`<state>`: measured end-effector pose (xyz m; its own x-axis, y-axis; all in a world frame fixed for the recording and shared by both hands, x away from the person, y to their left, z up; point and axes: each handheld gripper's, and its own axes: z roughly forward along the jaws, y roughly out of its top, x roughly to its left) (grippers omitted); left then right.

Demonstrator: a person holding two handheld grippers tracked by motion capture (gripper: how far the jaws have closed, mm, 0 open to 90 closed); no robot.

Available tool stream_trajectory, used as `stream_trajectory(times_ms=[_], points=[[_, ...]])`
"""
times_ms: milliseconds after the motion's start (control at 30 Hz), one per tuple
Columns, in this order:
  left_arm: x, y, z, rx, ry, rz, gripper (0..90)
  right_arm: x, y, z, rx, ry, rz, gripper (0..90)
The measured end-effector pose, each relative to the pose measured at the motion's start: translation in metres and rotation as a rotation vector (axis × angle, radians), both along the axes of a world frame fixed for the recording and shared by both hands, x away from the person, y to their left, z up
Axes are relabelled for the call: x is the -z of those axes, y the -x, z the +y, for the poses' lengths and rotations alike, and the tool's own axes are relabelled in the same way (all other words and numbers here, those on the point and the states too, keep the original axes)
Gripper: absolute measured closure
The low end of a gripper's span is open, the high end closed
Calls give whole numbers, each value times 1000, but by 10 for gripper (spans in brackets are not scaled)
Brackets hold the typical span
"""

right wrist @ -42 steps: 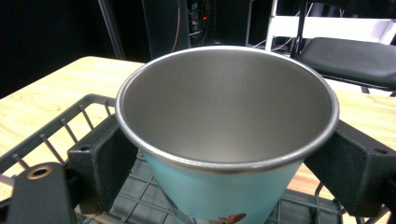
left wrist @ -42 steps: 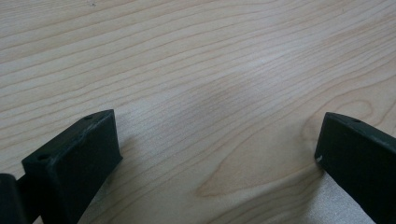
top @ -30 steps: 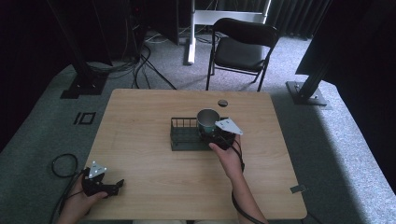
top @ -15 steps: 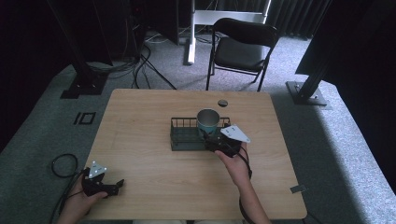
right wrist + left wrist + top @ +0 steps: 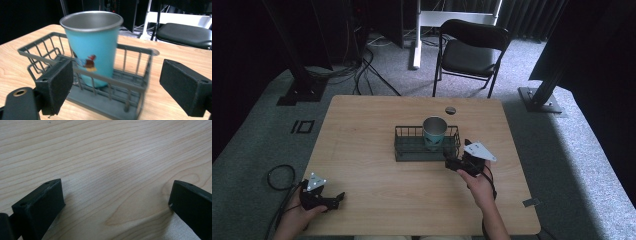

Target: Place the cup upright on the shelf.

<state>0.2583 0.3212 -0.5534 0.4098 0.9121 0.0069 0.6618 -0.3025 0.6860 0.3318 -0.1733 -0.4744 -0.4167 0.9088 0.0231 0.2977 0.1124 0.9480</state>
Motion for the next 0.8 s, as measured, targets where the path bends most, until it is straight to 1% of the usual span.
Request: stream_trajectory(times_ms=[100, 167, 300, 500, 800], points=[[0, 0, 0, -1, 0, 0, 3, 3, 2, -6, 6, 4, 5, 118], [0, 0, 0, -1, 0, 0, 3, 9, 5, -16, 15, 18, 16, 118], [0, 0, 0, -1, -1, 0, 3, 18, 8, -28, 28, 17, 35, 118], [0, 0, 0, 0, -2, -1, 3, 29, 13, -41, 50, 31, 59, 118], [0, 0, 0, 0, -2, -1, 3, 46, 21, -61, 83, 35, 102, 118]])
